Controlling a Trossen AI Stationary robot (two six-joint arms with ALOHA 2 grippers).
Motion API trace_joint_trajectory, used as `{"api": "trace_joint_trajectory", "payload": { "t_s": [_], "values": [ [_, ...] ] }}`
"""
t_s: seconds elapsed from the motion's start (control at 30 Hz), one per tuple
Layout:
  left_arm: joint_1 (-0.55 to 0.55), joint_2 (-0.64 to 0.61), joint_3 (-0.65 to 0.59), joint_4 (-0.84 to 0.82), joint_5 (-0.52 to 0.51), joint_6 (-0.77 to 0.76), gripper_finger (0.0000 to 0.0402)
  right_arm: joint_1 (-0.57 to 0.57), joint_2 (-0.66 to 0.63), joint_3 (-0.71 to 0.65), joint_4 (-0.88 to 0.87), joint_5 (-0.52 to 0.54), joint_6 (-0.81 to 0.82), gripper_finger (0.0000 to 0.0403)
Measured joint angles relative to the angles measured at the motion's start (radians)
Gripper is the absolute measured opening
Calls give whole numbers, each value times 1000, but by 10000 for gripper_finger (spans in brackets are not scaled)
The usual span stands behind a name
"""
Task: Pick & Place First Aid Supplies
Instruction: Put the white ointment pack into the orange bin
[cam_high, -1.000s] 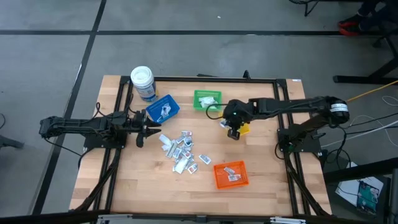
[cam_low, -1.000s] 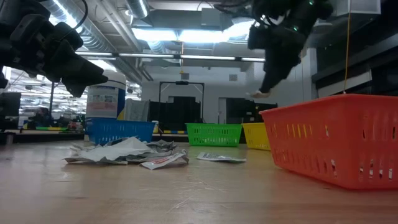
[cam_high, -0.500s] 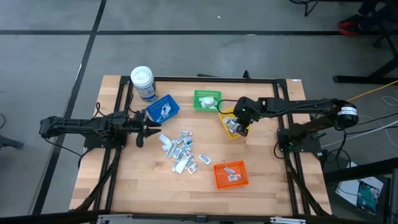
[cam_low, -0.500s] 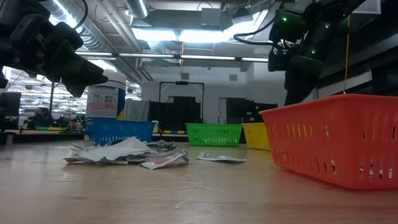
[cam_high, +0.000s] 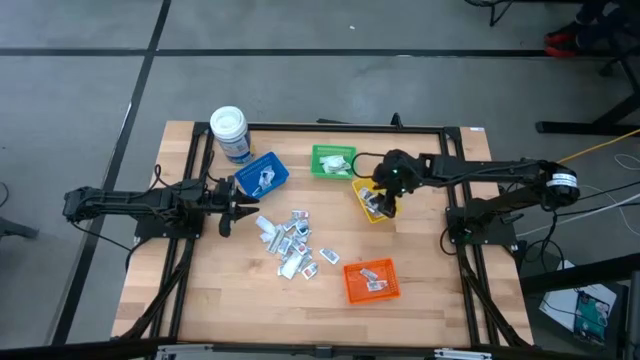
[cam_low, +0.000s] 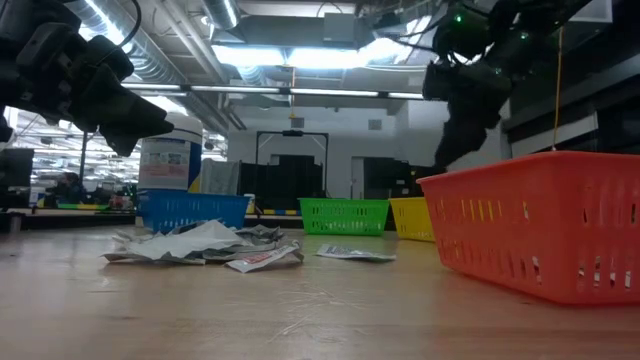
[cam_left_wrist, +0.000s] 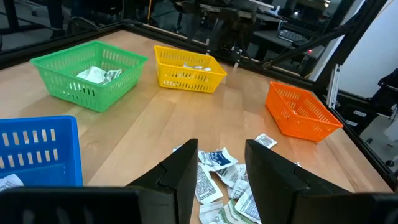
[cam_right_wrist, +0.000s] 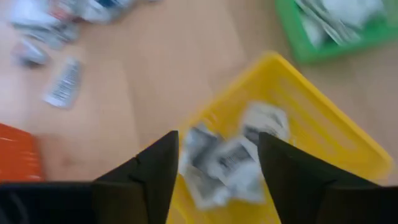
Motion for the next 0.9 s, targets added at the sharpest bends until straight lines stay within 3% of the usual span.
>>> {"api": "trace_joint_trajectory", "payload": {
  "t_s": [0.63, 0.9],
  "values": [
    [0, 0, 0, 0, 0, 0, 127, 252, 14, 37, 119, -9, -65, 236],
    [0, 0, 0, 0, 0, 0, 127, 299, 171, 183, 114, -3, -126, 236]
  ]
}}
